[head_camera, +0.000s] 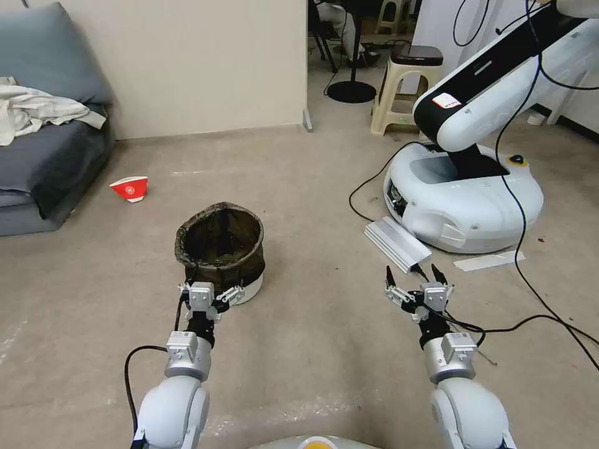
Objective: Pick up the trash can from the floor.
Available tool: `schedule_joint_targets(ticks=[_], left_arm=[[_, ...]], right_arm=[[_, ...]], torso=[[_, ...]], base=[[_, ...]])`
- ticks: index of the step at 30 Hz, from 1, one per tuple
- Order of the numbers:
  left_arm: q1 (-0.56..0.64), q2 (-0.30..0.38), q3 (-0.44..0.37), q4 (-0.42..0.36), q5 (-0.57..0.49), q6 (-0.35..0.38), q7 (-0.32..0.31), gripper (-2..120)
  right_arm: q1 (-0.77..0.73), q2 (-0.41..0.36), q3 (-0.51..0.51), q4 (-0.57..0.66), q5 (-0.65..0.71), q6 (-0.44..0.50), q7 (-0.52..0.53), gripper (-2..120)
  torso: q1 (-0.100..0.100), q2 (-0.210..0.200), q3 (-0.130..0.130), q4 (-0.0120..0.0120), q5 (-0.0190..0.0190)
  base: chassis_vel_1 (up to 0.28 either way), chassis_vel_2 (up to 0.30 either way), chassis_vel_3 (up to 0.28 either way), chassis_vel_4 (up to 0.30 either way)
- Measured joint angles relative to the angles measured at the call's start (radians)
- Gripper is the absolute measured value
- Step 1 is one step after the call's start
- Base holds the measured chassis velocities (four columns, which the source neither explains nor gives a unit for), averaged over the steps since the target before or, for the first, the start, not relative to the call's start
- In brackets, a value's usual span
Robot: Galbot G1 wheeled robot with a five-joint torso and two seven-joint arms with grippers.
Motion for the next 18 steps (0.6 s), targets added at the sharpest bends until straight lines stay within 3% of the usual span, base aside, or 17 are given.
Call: schedule_joint_targets(ticks=[4,6,8,10,11,12,14,15,18], left_arm=[[0.009,0.009,-0.008,-0.017,-0.013,0.006,0.001,100],[0.052,0.062,-0.062,-0.117,-0.069,0.037,-0.013,100],[0.087,0.105,-0.102,-0.194,-0.116,0.064,-0.023,100],[0.094,0.113,-0.109,-0.209,-0.125,0.069,-0.026,100],[0.119,0.144,-0.139,-0.265,-0.159,0.089,-0.033,100],[0.138,0.167,-0.159,-0.307,-0.184,0.103,-0.038,100],[0.141,0.170,-0.163,-0.314,-0.188,0.105,-0.039,100],[0.167,0.201,-0.188,-0.365,-0.224,0.119,-0.048,100],[0.190,0.218,-0.189,-0.366,-0.248,0.125,-0.053,100]], right_arm=[[-0.030,0.014,0.005,0.049,0.008,-0.022,0.013,100],[-0.098,0.044,0.019,0.156,0.026,-0.065,0.045,100],[-0.154,0.068,0.031,0.240,0.040,-0.102,0.071,100],[-0.164,0.072,0.033,0.255,0.043,-0.108,0.075,100],[-0.198,0.087,0.037,0.305,0.055,-0.124,0.090,100],[-0.208,0.091,0.032,0.309,0.067,-0.121,0.091,100],[-0.210,0.092,0.031,0.309,0.068,-0.120,0.091,100],[-0.214,0.093,0.028,0.307,0.074,-0.116,0.088,100],[-0.215,0.094,0.028,0.300,0.076,-0.114,0.080,100]], torso=[[0.000,0.000,0.000,0.0000,-0.0011],[0.000,0.000,0.000,0.0000,0.0006],[0.000,0.000,0.000,0.0001,-0.0006],[0.000,0.000,0.000,0.0002,-0.0004],[0.000,0.000,0.000,-0.0006,-0.0005],[0.000,0.000,0.000,-0.0001,-0.0011],[0.000,0.000,0.000,-0.0001,-0.0007],[0.000,0.000,0.000,0.0001,0.0008],[0.000,0.000,0.000,0.0007,-0.0008]], base=[[0.000,0.000,0.000,0.000],[0.000,0.000,0.000,0.000],[0.000,0.000,0.000,0.000],[0.000,0.000,0.000,0.000],[0.000,0.000,0.000,0.000],[0.000,0.000,0.000,0.000],[0.000,0.000,0.000,0.000],[0.000,0.000,0.000,0.000],[0.000,0.000,0.000,0.000]])
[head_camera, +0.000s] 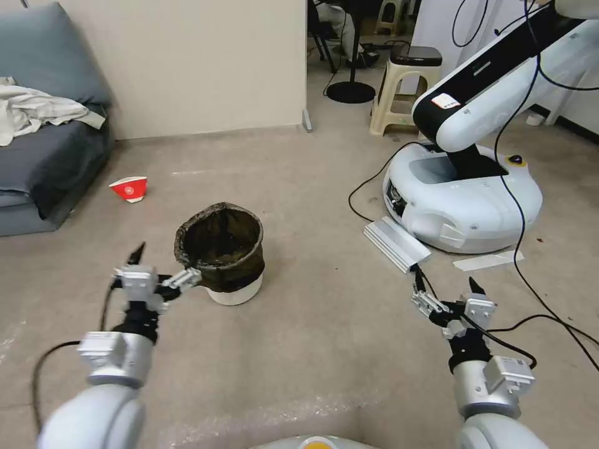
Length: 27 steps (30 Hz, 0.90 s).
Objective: Pick up the trash can from the floor.
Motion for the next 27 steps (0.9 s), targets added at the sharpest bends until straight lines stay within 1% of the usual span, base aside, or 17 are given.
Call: schedule_joint_targets(ticks=[1,3,4,5,8,10,23,27], left_arm=[[0.003,0.003,0.001,0.002,-0.005,0.000,-0.002,100],[0.004,0.003,0.004,0.007,-0.006,0.001,-0.004,100],[0.004,0.002,0.006,0.010,-0.006,0.001,-0.004,100],[0.004,0.001,0.008,0.014,-0.006,0.001,-0.004,100],[0.003,-0.001,0.014,0.020,-0.006,0.001,-0.004,100],[0.002,-0.005,0.022,0.026,-0.002,-0.002,-0.004,100],[0.005,-0.014,0.023,0.028,0.010,-0.012,-0.003,100],[0.006,-0.020,0.022,0.027,0.034,-0.012,0.011,100]], right_arm=[[0.000,0.000,0.004,-0.005,0.001,0.002,-0.009,100],[0.001,-0.001,0.012,-0.012,0.002,0.004,-0.016,100],[0.002,-0.001,0.019,-0.013,0.005,0.005,-0.019,100],[0.003,-0.001,0.023,-0.014,0.011,0.005,-0.020,100],[0.004,-0.003,0.029,-0.014,0.017,0.005,-0.021,100],[0.006,-0.005,0.035,-0.014,0.019,0.005,-0.024,100],[0.013,-0.005,0.028,-0.006,0.019,0.006,-0.026,100],[0.014,-0.005,0.029,-0.004,0.019,0.007,-0.026,100]], torso=[[0.000,0.000,0.000,-0.0010,0.0007],[0.000,0.000,0.000,-0.0006,0.0007],[0.000,0.000,0.000,-0.0009,0.0004],[0.000,0.000,0.000,-0.0007,0.0010],[0.000,0.000,0.000,-0.0008,0.0004],[0.000,0.000,0.000,-0.0008,0.0008],[0.000,0.000,0.000,-0.0007,0.0008],[0.000,0.000,0.000,-0.0008,0.0008]], base=[[0.000,0.000,0.000,0.000],[0.000,0.000,0.000,0.000],[0.000,0.000,0.000,0.000],[0.000,0.000,0.000,0.000],[0.000,0.000,0.000,0.000],[0.000,0.000,0.000,0.000],[0.000,0.000,0.000,0.000],[0.000,0.000,0.000,0.000]])
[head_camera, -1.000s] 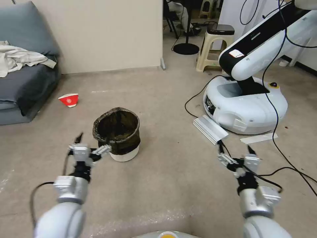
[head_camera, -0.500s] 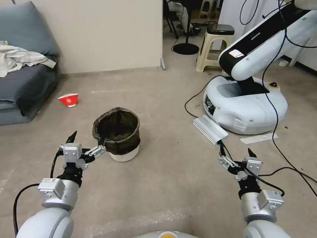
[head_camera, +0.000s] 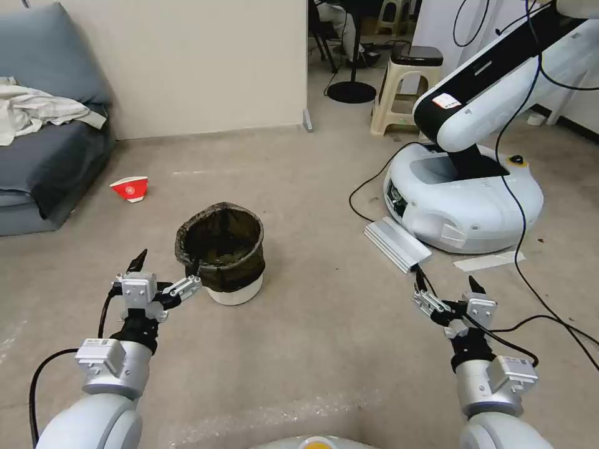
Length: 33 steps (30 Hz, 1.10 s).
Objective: Pick up the trash can from the floor.
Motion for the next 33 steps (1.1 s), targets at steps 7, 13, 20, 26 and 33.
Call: schedule_joint_targets(ticks=[7,13,20,26,33], left_arm=[[0.003,-0.009,0.000,0.003,0.033,-0.013,0.013,100],[0.006,-0.010,-0.004,0.003,0.033,-0.015,0.013,100],[0.009,-0.013,-0.001,0.005,0.031,-0.018,0.012,100],[0.013,-0.014,-0.001,0.004,0.032,-0.018,0.012,100],[0.018,-0.015,-0.001,0.007,0.032,-0.029,0.009,100]], right_arm=[[0.001,0.001,-0.001,0.001,0.000,0.001,0.004,100],[0.001,0.001,-0.003,0.001,0.000,0.001,0.005,100],[0.002,0.002,-0.004,-0.005,0.000,0.001,0.006,100],[0.001,0.002,-0.010,-0.008,0.000,0.001,0.006,100],[0.001,0.002,-0.018,-0.008,-0.002,0.001,0.006,100]], torso=[[0.000,0.000,0.000,0.0000,0.0000],[0.000,0.000,0.000,0.0000,-0.0001],[0.000,0.000,0.000,0.0001,0.0000],[0.000,0.000,0.000,0.0001,-0.0001],[0.000,0.000,0.000,0.0001,0.0000]], base=[[0.000,0.000,0.000,0.000],[0.022,0.010,0.010,0.017],[0.073,0.066,0.073,0.071],[0.086,0.096,0.090,0.104],[0.090,0.097,0.081,0.088]])
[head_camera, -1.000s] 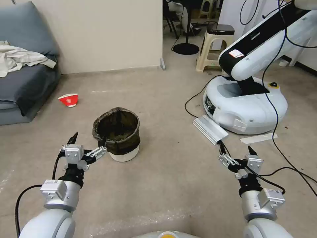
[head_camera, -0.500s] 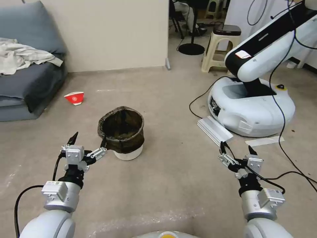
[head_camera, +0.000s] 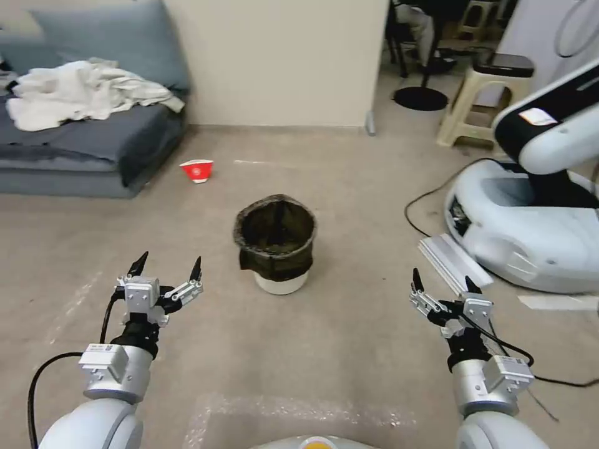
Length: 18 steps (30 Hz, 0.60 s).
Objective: Pick up the trash can from the floor.
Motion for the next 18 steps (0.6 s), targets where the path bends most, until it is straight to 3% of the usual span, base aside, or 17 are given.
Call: schedule_joint_targets(ticks=[13,18], left_arm=[[-0.002,0.011,0.001,0.012,-0.001,-0.033,-0.002,100],[-0.007,0.015,-0.003,0.012,-0.003,-0.030,-0.004,100]], right_arm=[[-0.002,0.000,-0.001,0.003,0.000,-0.001,-0.003,100],[-0.001,0.000,-0.002,0.003,0.000,-0.001,-0.003,100]], torso=[[0.000,0.000,0.000,-0.0002,0.0000],[0.000,0.000,0.000,0.0000,0.0000]], base=[[0.025,0.016,0.021,0.021],[-0.081,0.076,0.065,-0.052]])
